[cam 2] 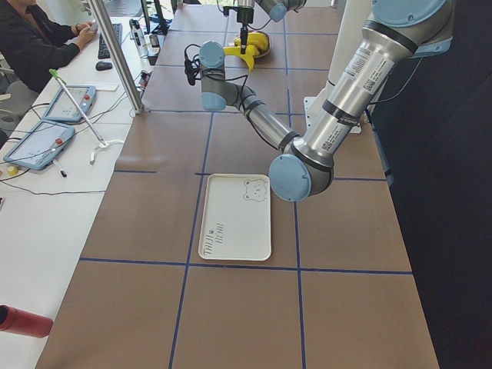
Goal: Transfer all bananas from basket to plate
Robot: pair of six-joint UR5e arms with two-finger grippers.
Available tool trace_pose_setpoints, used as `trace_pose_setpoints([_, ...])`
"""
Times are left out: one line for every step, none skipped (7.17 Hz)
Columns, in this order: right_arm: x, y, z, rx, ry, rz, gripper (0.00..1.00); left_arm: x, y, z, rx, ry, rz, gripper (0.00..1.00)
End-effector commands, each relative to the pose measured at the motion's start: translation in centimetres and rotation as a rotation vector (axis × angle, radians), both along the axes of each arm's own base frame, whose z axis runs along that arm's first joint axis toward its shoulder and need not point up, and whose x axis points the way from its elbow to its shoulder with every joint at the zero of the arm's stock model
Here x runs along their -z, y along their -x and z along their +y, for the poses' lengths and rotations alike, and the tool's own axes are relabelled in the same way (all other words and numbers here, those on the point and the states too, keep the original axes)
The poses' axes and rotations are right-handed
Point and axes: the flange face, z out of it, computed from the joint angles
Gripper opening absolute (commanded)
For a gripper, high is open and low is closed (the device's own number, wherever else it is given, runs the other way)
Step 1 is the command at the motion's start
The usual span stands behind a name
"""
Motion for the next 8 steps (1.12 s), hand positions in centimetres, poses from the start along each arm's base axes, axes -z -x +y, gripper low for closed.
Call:
trace_pose_setpoints([2.3,2.7,1.9,0.008,-0.041,-0.021,0.02,2.8,-3.8,2.0,-0.031,-0.027,0.030,0.98])
trace_pose_setpoints([3.4,3.4,2.5,0.002,-0.059,-0.032,0.03,4.6,-7.1,3.5,-0.009,-0.046,0.048,0.98])
trace_pose_setpoints([3.6,4.2,3.2,0.000,-0.069,-0.032,0.03,5.9,-8.4,4.1,0.005,-0.054,0.062,0.98])
trace_pose_setpoints([3.6,4.8,3.7,-0.001,-0.073,-0.031,0.03,6.4,-8.4,4.1,0.006,-0.059,0.067,0.98])
trace_pose_setpoints([3.7,4.9,4.0,0.002,-0.071,-0.034,0.03,6.7,-8.7,4.4,0.002,-0.061,0.071,0.98])
trace_pose_setpoints([4.3,4.9,4.1,0.002,-0.076,-0.043,0.03,6.6,-9.5,5.1,-0.015,-0.061,0.071,0.95])
trace_pose_setpoints([4.4,4.8,4.1,0.002,-0.076,-0.044,0.03,6.6,-10.0,5.5,-0.026,-0.061,0.072,0.91])
trace_pose_setpoints([4.4,4.8,4.1,0.002,-0.076,-0.044,0.03,6.6,-10.5,5.9,-0.035,-0.062,0.072,0.90])
